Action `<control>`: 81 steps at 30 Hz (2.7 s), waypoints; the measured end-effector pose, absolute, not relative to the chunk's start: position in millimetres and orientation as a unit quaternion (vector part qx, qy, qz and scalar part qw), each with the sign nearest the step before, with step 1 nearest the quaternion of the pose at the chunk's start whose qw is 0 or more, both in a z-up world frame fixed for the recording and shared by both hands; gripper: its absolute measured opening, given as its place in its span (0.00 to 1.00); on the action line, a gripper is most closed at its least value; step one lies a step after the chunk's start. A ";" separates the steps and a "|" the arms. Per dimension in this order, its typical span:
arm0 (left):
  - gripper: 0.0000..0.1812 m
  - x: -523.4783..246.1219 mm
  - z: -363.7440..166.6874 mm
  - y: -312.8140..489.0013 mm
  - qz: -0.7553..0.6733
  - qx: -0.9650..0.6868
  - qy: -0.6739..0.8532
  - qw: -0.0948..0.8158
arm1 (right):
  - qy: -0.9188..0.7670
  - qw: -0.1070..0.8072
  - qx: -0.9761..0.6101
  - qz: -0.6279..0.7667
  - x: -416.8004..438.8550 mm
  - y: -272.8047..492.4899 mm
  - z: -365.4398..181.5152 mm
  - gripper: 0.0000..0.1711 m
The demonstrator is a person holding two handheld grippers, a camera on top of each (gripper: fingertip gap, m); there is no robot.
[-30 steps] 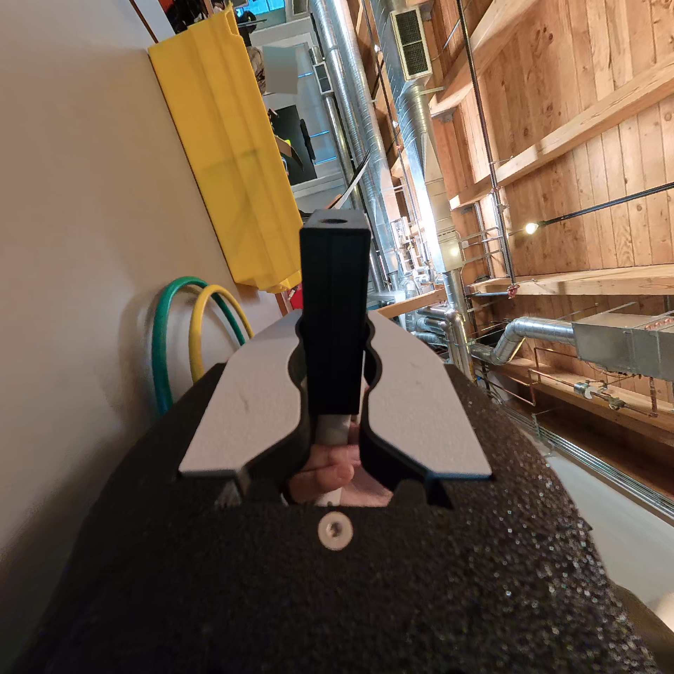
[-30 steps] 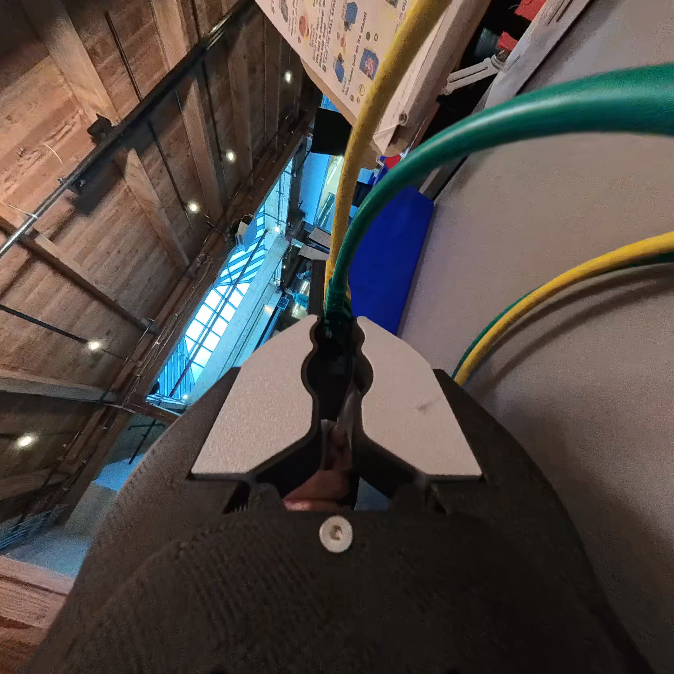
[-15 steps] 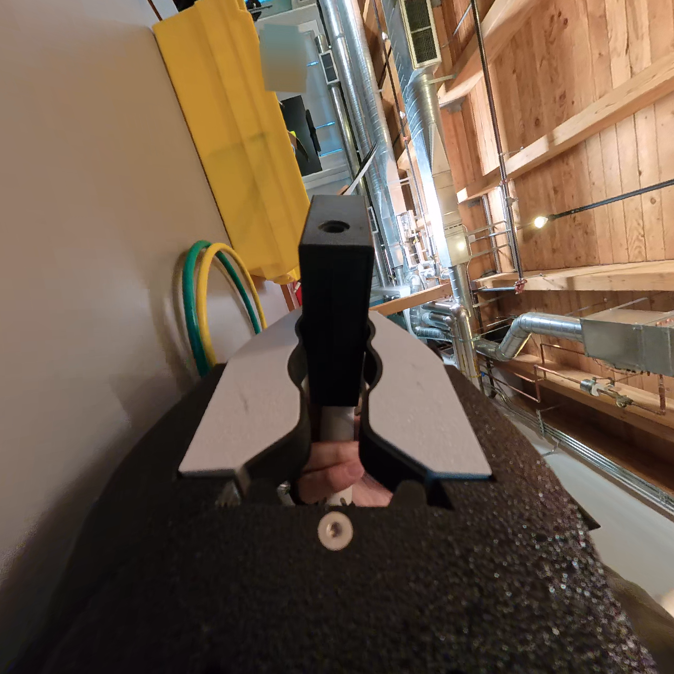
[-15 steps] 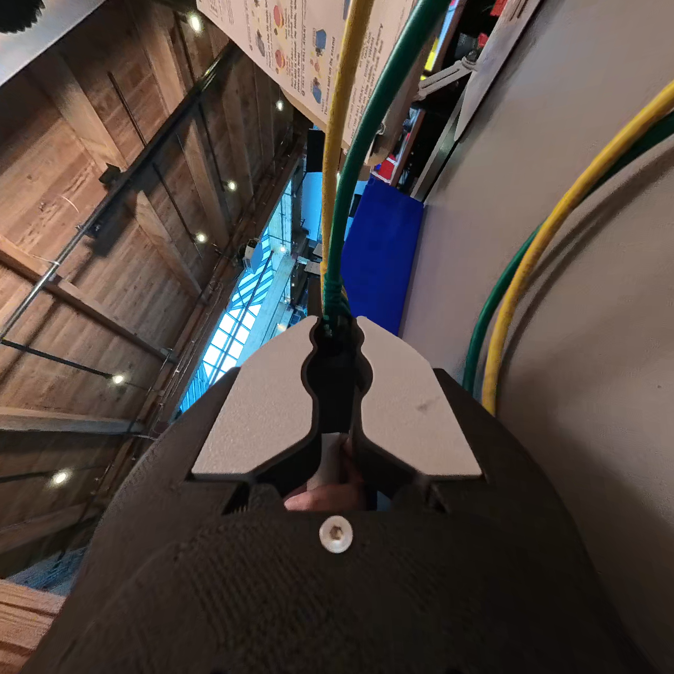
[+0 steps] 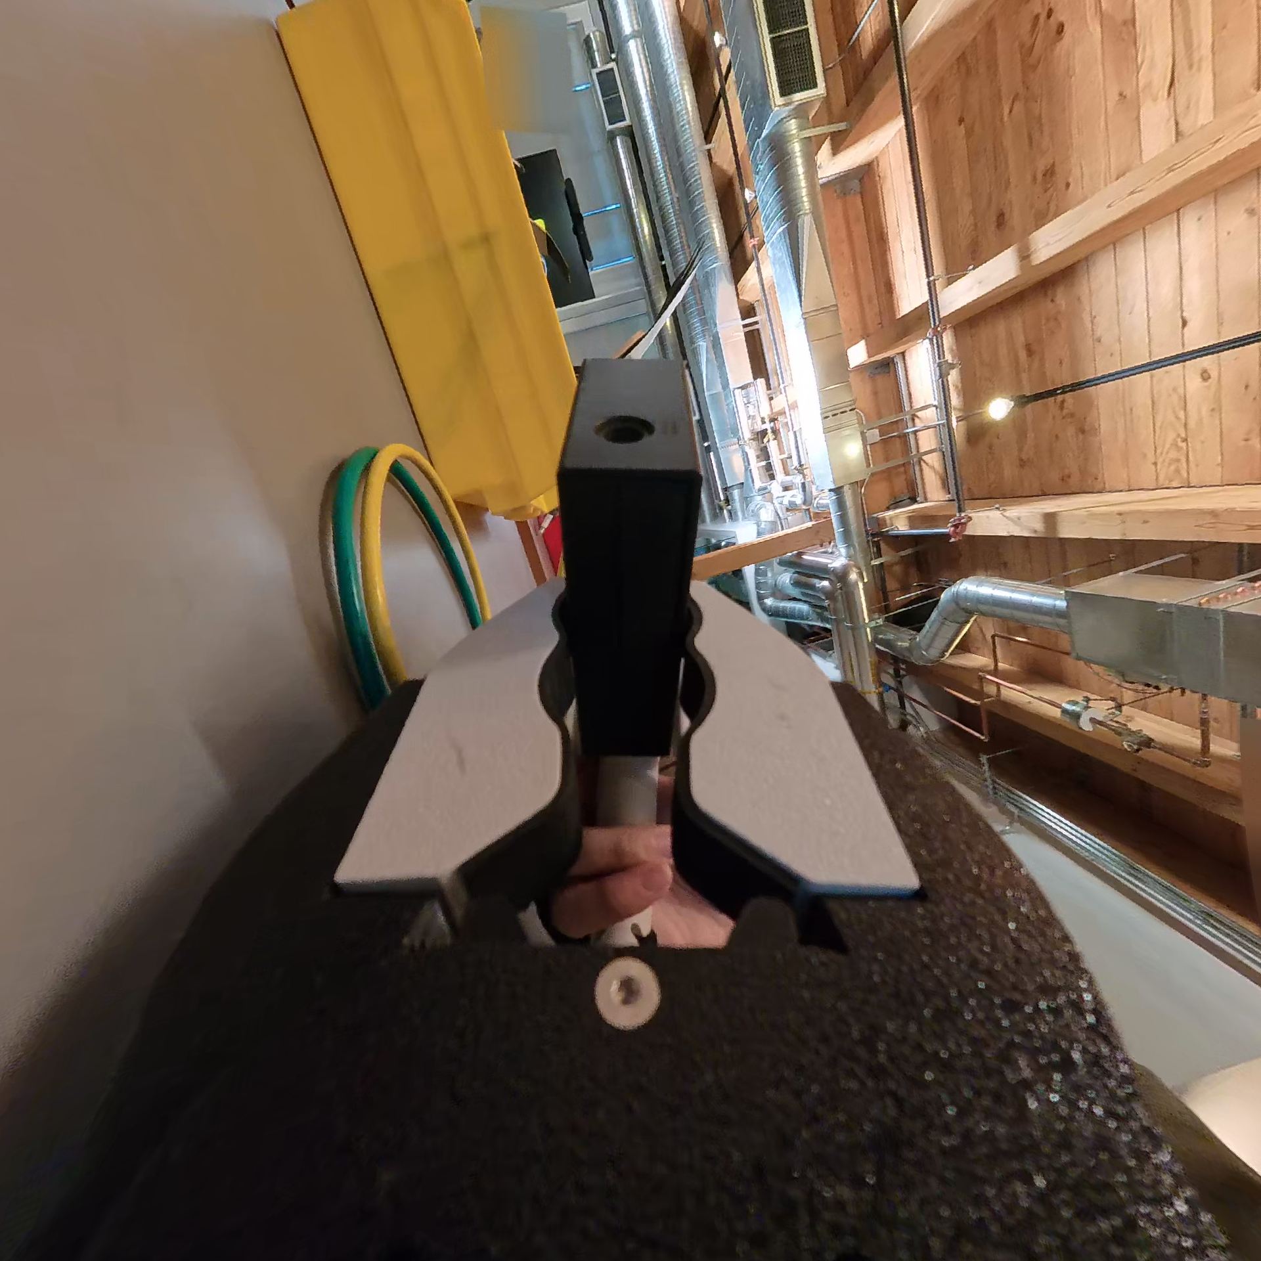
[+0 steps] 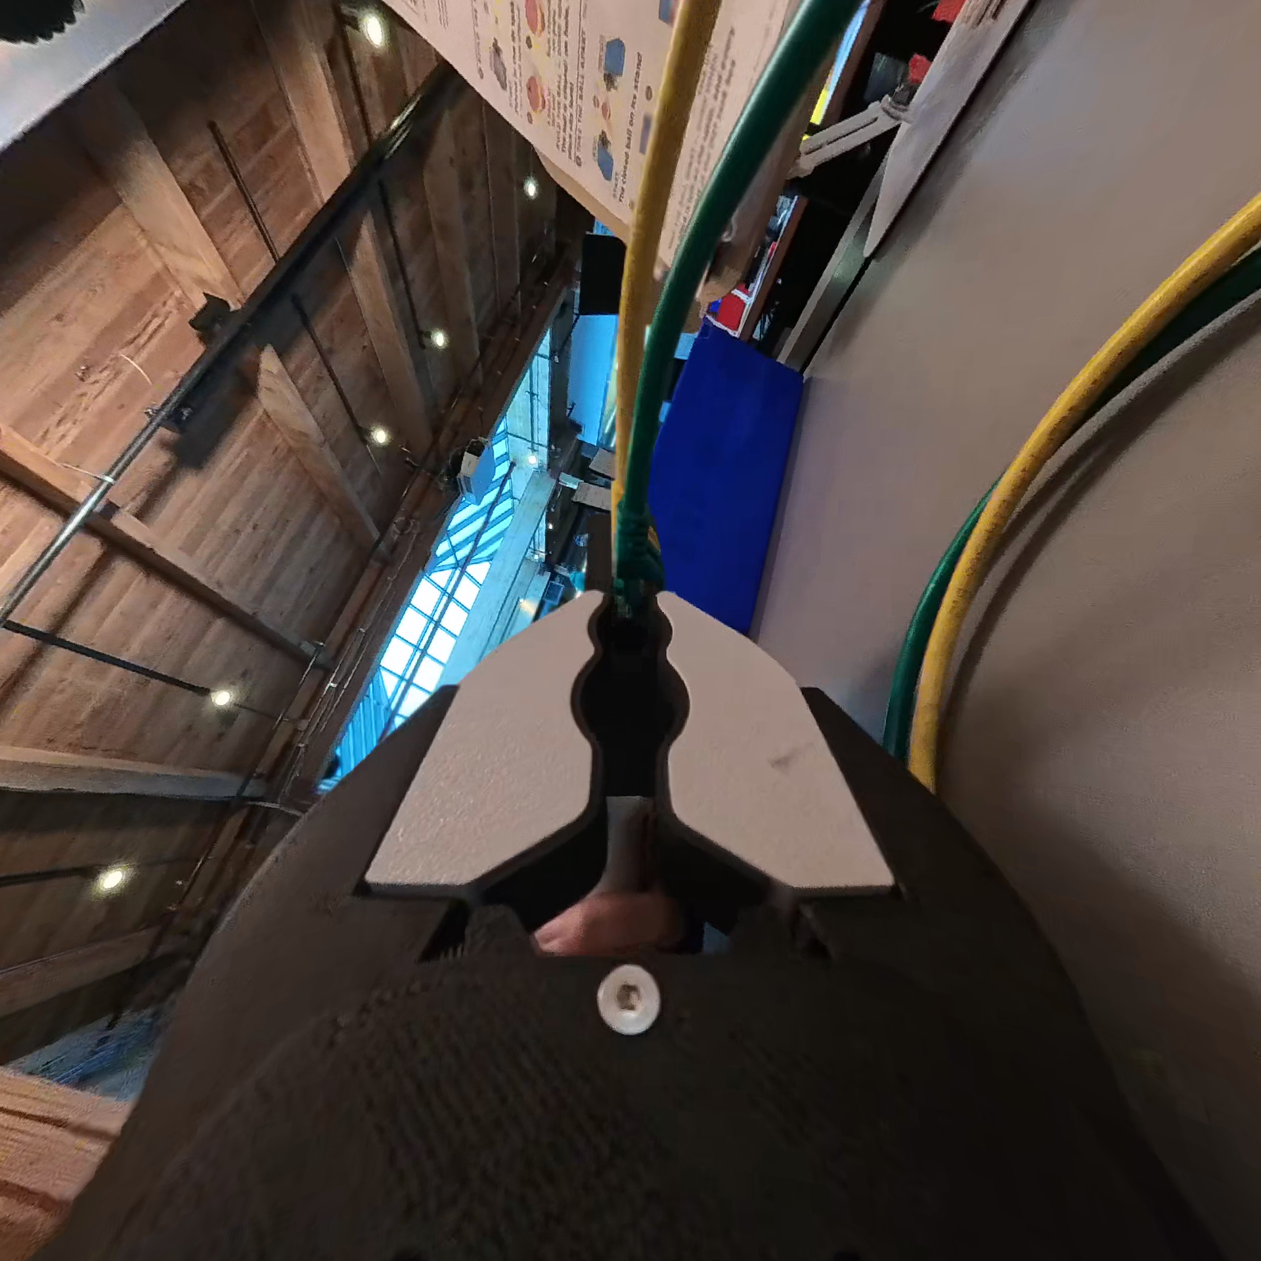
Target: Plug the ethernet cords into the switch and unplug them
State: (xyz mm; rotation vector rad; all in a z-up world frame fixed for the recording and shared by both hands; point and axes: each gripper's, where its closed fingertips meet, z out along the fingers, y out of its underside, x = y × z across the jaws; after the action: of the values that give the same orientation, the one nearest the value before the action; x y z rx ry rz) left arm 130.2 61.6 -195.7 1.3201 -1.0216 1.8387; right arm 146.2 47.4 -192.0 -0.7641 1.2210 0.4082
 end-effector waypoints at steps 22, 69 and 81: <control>0.15 129.0 -195.2 61.3 0.697 0.496 -0.414 0.312 | 0.549 0.739 -0.346 0.181 148.4 46.7 -189.8 0.10; 0.15 124.8 -190.0 57.7 0.698 0.484 -0.426 0.313 | 0.542 0.749 -0.339 0.175 146.1 44.6 -187.5 0.08; 0.15 124.6 -191.9 58.2 0.695 0.481 -0.433 0.314 | 0.534 0.747 -0.349 0.186 145.6 46.0 -189.4 0.08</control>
State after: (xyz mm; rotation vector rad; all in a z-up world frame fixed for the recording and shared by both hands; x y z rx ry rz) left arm 124.6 58.2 -191.9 1.2677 -1.1413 1.8307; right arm 145.6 46.0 -189.4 -0.7638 1.1690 0.4065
